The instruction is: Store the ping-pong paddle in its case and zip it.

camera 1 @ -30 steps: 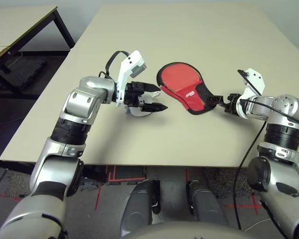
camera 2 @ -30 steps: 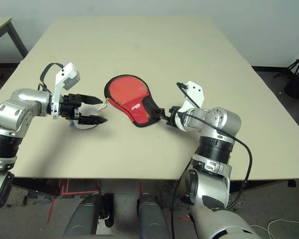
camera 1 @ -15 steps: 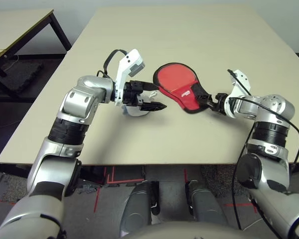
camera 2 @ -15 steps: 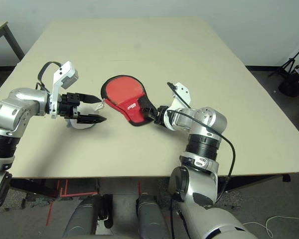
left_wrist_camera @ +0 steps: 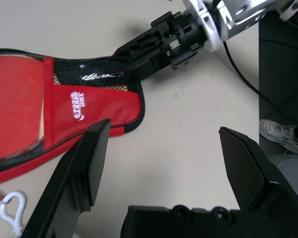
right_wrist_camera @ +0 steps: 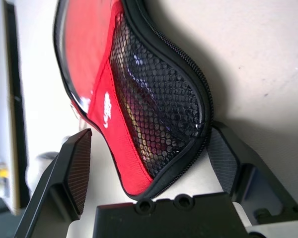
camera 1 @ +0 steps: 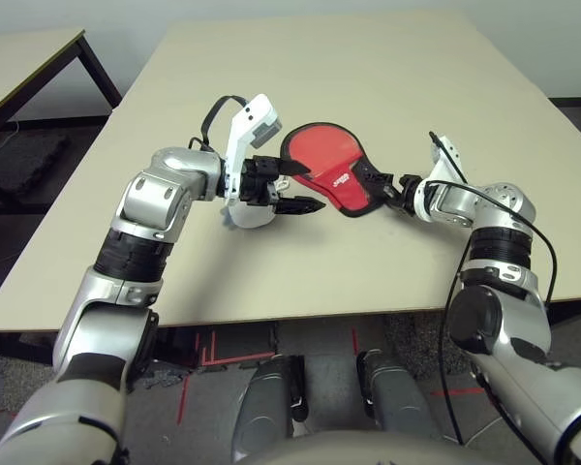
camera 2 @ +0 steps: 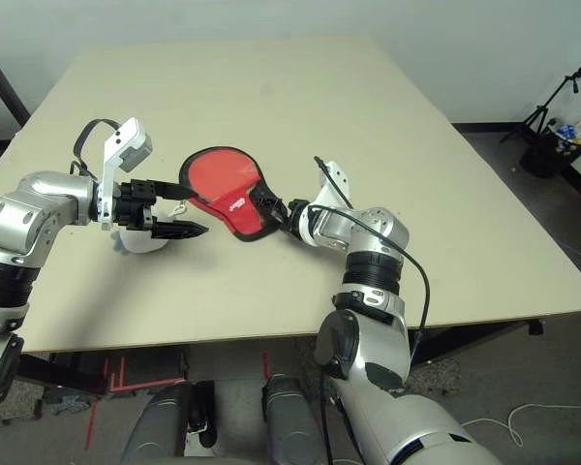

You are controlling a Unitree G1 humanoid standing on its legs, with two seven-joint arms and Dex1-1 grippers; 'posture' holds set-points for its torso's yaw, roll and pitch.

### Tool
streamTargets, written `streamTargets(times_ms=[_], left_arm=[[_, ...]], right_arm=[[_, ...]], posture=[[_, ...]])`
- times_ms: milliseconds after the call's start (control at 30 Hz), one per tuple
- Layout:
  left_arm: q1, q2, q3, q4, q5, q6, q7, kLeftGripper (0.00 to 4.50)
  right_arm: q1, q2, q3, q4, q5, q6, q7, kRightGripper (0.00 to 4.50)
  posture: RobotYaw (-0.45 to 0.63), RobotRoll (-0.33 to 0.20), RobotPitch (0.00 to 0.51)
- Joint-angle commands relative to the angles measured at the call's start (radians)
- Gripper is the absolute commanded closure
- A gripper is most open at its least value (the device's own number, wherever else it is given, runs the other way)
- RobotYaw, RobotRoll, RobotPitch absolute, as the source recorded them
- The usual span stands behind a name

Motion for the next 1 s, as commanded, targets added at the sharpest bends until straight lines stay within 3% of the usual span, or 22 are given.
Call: streamTargets(times_ms=[33, 400, 567, 700, 867, 1000], left_arm=[[-0.002, 0.001, -0.015, -0.007, 0.002, -0.001, 0.005, 0.0], [-0.011, -0.006, -0.025, 0.016, 0.005, -0.016, 0.005, 0.0], [-0.002, -0.008, -0.025, 0.016, 0.006, -0.022, 0.007, 0.0], [0.009, -0.009, -0.023, 0.012, 0.006, -0.024, 0.012, 0.0], [0.019, -0.008, -0.023, 0.011, 0.004, -0.028, 0.016, 0.0], [0.025, -0.011, -0.024, 0.016, 0.006, -0.035, 0.019, 0.0]], right_arm=[[0.022, 0.022, 0.009, 0.062, 0.019, -0.033, -0.016, 0.96], [0.03, 0.002, 0.058, 0.087, 0.02, -0.115, -0.023, 4.41], [0.035, -0.002, 0.067, 0.043, 0.032, -0.114, -0.048, 4.48], [0.067, 0.0, 0.074, -0.112, 0.056, -0.019, -0.107, 4.48], [0.129, 0.02, 0.046, -0.388, 0.106, 0.18, -0.188, 4.48], [0.195, 0.058, -0.037, -0.687, 0.144, 0.433, -0.233, 4.48]], posture=[[-0.01, 0.0, 0.117], [-0.02, 0.0, 0.117], [-0.02, 0.0, 0.118], [-0.02, 0.0, 0.123], [-0.03, 0.0, 0.127], [-0.04, 0.0, 0.131]])
